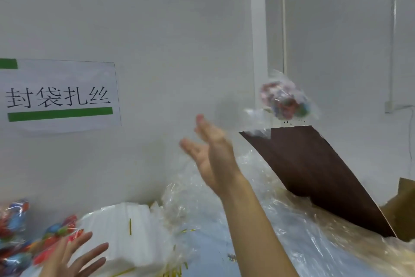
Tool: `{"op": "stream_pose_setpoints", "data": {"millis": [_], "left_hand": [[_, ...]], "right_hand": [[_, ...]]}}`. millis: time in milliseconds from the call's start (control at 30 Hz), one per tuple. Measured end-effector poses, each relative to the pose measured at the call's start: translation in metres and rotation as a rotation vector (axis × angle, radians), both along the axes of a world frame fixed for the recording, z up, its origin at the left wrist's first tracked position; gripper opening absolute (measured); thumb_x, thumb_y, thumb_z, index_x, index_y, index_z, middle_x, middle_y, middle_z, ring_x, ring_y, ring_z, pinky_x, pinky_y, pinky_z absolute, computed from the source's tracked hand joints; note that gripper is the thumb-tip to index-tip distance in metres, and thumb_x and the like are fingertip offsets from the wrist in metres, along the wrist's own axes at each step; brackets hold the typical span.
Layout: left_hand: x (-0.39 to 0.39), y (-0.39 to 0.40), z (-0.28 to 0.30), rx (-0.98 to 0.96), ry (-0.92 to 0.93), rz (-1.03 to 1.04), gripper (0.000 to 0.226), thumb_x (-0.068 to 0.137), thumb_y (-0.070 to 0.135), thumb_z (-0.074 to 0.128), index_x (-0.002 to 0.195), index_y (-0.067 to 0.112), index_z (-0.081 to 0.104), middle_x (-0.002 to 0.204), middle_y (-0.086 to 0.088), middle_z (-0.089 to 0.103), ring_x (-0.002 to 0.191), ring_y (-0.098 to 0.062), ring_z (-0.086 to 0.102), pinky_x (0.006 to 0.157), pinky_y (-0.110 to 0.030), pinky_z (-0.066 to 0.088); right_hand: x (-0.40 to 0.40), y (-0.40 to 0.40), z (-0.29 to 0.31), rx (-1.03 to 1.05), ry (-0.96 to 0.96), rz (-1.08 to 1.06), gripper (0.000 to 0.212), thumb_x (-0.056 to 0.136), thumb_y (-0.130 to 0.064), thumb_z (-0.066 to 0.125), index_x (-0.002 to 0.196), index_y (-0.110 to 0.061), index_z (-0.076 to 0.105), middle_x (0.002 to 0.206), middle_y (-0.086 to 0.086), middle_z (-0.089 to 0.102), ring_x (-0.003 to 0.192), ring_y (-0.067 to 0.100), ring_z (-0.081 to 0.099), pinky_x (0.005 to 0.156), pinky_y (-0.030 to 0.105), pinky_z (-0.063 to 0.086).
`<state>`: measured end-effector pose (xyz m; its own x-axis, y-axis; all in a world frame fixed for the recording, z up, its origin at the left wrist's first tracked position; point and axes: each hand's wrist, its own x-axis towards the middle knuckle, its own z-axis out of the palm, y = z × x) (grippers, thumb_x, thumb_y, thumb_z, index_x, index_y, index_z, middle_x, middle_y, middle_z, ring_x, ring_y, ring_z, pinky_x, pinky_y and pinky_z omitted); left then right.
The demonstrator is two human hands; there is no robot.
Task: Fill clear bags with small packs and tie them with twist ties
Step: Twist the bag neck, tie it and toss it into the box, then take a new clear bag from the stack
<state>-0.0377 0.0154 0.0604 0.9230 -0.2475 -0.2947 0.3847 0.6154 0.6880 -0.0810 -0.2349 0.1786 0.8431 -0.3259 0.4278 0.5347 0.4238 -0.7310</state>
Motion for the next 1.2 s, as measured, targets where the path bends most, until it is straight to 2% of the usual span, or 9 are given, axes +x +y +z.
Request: {"op": "stream_pose_setpoints", "data": {"millis": [133,233,333,500,567,733,933,1067,1200], "left_hand": [[-0.014,-0.017,0.001,0.397,-0.338,-0.053,0.037,0.108,0.014,0.032,0.137,-0.006,0.041,0.134,-0.036,0.046,0.123,-0.053,0.044,0.097,-0.059,0.036],[-0.016,-0.020,-0.019,0.713,-0.471,-0.059,0.027,0.105,0.004,0.040,0.112,-0.017,0.055,0.096,-0.037,0.065,0.093,-0.049,0.060,0.070,-0.050,0.046],[-0.015,-0.016,-0.030,0.869,-0.555,0.098,0.019,0.099,0.001,0.052,0.091,-0.006,0.068,0.072,-0.020,0.072,0.076,-0.043,0.065,0.065,-0.042,0.048],[-0.003,-0.016,-0.035,0.891,-0.625,0.107,0.021,0.096,-0.003,0.054,0.084,0.003,0.070,0.070,-0.011,0.073,0.082,-0.041,0.065,0.070,-0.041,0.049],[-0.003,-0.017,-0.037,0.912,-0.652,0.113,0.023,0.096,-0.004,0.054,0.082,0.005,0.071,0.069,-0.010,0.073,0.081,-0.039,0.065,0.069,-0.039,0.050],[-0.002,-0.016,-0.035,0.997,-0.675,0.105,0.035,0.091,-0.014,0.046,0.080,0.008,0.071,0.068,-0.005,0.073,0.079,-0.035,0.066,0.072,-0.038,0.049],[-0.006,-0.015,-0.034,1.078,-0.755,0.128,0.042,0.084,-0.018,0.045,0.078,0.014,0.072,0.070,-0.003,0.074,0.073,-0.030,0.068,0.075,-0.042,0.051],[-0.010,-0.017,-0.032,1.069,-0.825,0.137,0.043,0.085,-0.016,0.047,0.079,0.018,0.073,0.074,0.002,0.074,0.073,-0.023,0.068,0.069,-0.038,0.051],[-0.008,-0.012,-0.030,1.052,-0.777,0.129,0.040,0.090,-0.011,0.046,0.080,0.018,0.072,0.075,-0.002,0.074,0.073,-0.026,0.069,0.068,-0.038,0.052]], "right_hand": [[0.026,0.014,-0.078,-0.616,0.408,-0.086,0.025,0.097,-0.022,0.063,0.105,-0.001,0.072,0.092,-0.003,0.062,0.084,0.017,0.060,0.073,0.025,0.047],[0.029,0.009,-0.119,-1.217,0.673,-0.139,0.032,0.095,-0.032,0.061,0.124,-0.018,0.068,0.125,0.003,0.065,0.105,0.018,0.065,0.091,0.028,0.053],[0.024,-0.003,-0.123,-1.181,0.733,-0.282,0.032,0.094,-0.028,0.061,0.123,-0.019,0.069,0.129,0.008,0.064,0.111,0.023,0.066,0.098,0.033,0.054],[0.004,-0.039,-0.100,-1.011,0.853,-0.778,0.030,0.088,-0.010,0.056,0.111,-0.023,0.069,0.121,0.004,0.065,0.109,0.026,0.063,0.089,0.031,0.050],[-0.004,-0.053,-0.096,-1.024,0.979,-0.922,0.031,0.087,-0.010,0.058,0.115,-0.023,0.064,0.127,0.006,0.059,0.119,0.031,0.055,0.099,0.040,0.045],[-0.009,-0.070,-0.109,-1.231,1.422,-0.765,0.046,0.089,-0.012,0.058,0.134,-0.022,0.049,0.143,0.009,0.039,0.133,0.034,0.034,0.102,0.047,0.035],[0.003,-0.064,-0.122,-1.151,1.126,-0.810,0.042,0.089,0.005,0.060,0.128,-0.011,0.058,0.129,0.010,0.058,0.111,0.027,0.061,0.081,0.029,0.051],[0.005,-0.031,-0.096,-1.097,0.561,-0.952,0.053,0.079,0.016,0.052,0.117,-0.019,0.065,0.105,0.007,0.064,0.092,0.024,0.063,0.079,0.030,0.053],[0.000,0.047,-0.081,-1.022,0.056,-0.578,0.047,0.075,0.018,0.044,0.095,-0.014,0.070,0.080,0.006,0.065,0.077,0.020,0.063,0.073,0.028,0.053]]}}
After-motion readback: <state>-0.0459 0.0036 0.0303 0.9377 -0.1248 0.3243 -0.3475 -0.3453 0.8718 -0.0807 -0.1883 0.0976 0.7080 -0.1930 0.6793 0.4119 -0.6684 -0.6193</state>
